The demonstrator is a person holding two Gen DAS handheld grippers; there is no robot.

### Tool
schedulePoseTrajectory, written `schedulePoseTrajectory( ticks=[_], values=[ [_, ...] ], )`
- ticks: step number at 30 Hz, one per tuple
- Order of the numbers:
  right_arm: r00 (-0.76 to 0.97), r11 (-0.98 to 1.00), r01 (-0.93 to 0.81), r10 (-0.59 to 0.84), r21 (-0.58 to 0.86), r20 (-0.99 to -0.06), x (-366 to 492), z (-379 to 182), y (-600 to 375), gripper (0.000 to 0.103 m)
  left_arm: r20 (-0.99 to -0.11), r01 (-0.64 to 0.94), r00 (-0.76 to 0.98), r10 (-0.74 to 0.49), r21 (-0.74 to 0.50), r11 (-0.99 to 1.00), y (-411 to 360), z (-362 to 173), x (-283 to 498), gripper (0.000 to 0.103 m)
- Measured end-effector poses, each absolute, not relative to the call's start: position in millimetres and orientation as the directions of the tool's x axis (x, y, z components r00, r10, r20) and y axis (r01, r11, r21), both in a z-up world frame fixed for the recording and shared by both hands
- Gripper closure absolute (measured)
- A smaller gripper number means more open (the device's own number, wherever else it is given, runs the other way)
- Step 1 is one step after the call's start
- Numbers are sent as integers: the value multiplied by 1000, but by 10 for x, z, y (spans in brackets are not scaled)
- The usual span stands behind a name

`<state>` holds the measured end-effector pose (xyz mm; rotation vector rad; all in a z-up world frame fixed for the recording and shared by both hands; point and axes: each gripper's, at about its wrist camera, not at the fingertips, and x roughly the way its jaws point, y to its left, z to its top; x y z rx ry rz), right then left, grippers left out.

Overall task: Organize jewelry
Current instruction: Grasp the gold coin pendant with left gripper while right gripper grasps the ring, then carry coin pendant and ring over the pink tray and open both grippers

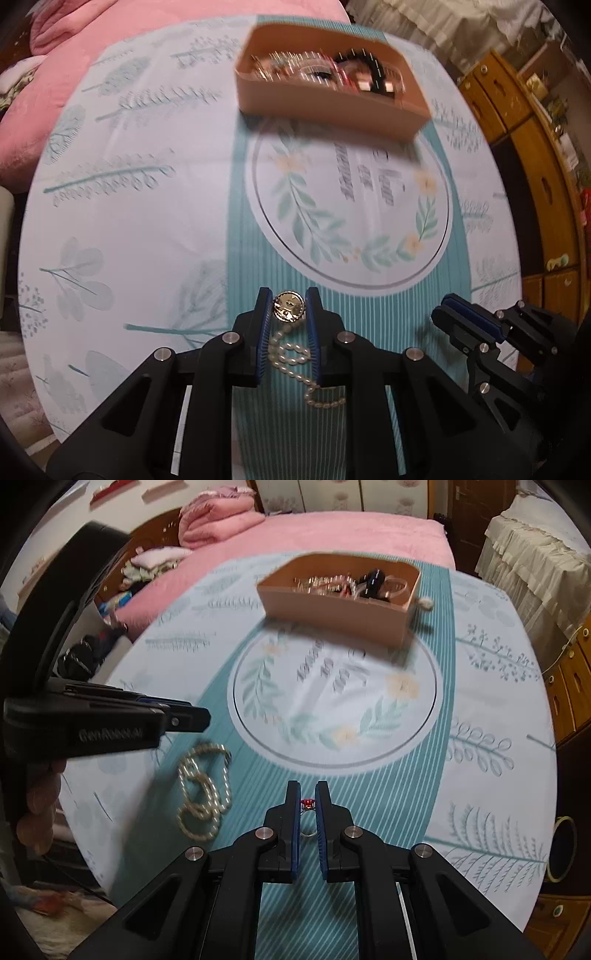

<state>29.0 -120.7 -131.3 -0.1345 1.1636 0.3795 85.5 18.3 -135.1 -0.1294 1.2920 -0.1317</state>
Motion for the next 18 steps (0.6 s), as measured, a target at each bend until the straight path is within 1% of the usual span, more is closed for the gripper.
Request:
schedulePoseTrajectory(
  ticks=[5,11,14,18],
  values=[
    [384,933,-337,258,125,-887,485,-988,-1197,95,-926,1,332,-181,-192,981,424,-976,1036,88],
    [443,934,-301,314,191,-839,979,-572,-1133,95,-888,41,420,-189,-189,981,404,-579,1459,88],
    [459,937,-270,328,222,-826,1299,-464,-1123,95,-878,56,437,-195,-189,980,365,-503,1703,88],
    [480,949,-203,310,240,-821,1743,-394,-1152,95,-871,77,445,-208,-194,978,285,-471,2030,88]
  ],
)
